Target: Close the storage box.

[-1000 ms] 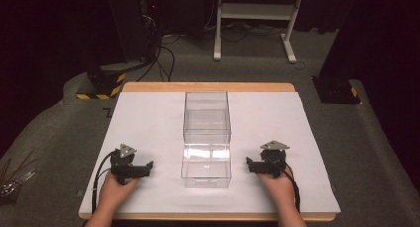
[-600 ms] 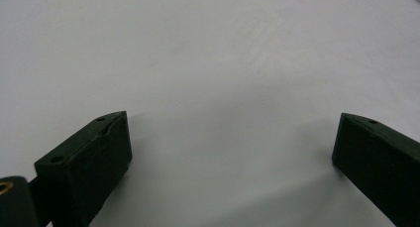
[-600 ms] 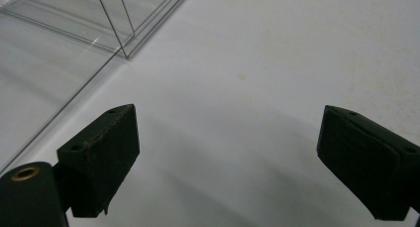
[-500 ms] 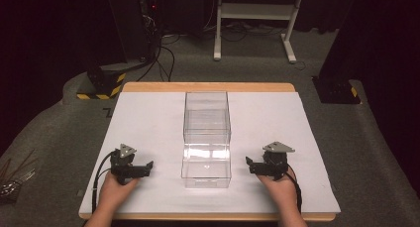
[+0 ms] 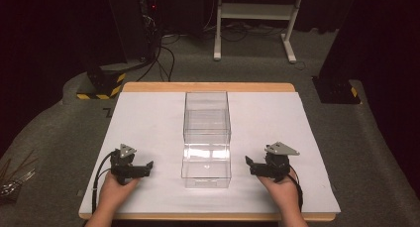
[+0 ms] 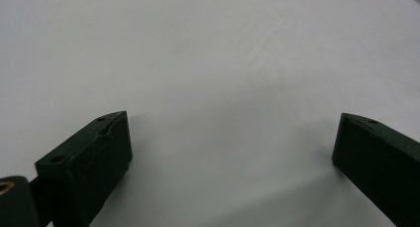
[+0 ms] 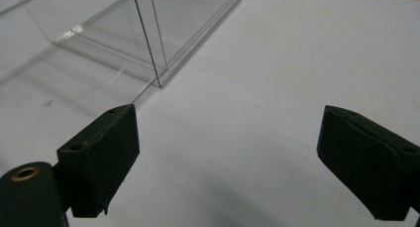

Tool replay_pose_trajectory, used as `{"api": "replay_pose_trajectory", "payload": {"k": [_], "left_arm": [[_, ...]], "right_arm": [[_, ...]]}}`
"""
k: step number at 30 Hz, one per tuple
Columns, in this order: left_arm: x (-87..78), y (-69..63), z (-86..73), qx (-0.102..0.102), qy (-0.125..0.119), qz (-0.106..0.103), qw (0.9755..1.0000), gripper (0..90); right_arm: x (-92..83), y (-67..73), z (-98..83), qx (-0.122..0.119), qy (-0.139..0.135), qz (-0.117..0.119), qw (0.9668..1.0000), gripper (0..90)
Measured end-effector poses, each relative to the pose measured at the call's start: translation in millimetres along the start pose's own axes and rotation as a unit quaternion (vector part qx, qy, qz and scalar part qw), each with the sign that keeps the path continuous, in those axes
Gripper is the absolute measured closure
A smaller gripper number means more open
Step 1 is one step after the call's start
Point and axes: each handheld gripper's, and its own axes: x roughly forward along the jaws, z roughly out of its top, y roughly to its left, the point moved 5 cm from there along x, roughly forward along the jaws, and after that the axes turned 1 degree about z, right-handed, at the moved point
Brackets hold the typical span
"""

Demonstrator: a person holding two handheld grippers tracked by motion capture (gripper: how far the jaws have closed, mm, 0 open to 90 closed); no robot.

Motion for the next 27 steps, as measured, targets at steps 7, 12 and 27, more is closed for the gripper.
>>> {"api": "replay_pose_trajectory", "payload": {"k": [7,12,27], "left_arm": [[0.1,0.1,0.1,-0.001,0.000,-0.001,1.0000,2.2],[0.1,0.1,0.1,-0.001,0.000,-0.001,1.0000,2.1],[0.2,0.1,0.1,-0.001,0.000,-0.001,1.0000,2.1]], "right_arm": [[-7.4,11.4,7.4,-0.009,-0.015,0.010,0.9998,9.3],[-11.1,19.2,13.7,-0.017,-0.024,0.023,0.9993,9.3],[-24.6,28.7,24.8,-0.024,-0.050,0.039,0.9977,9.4]]}}
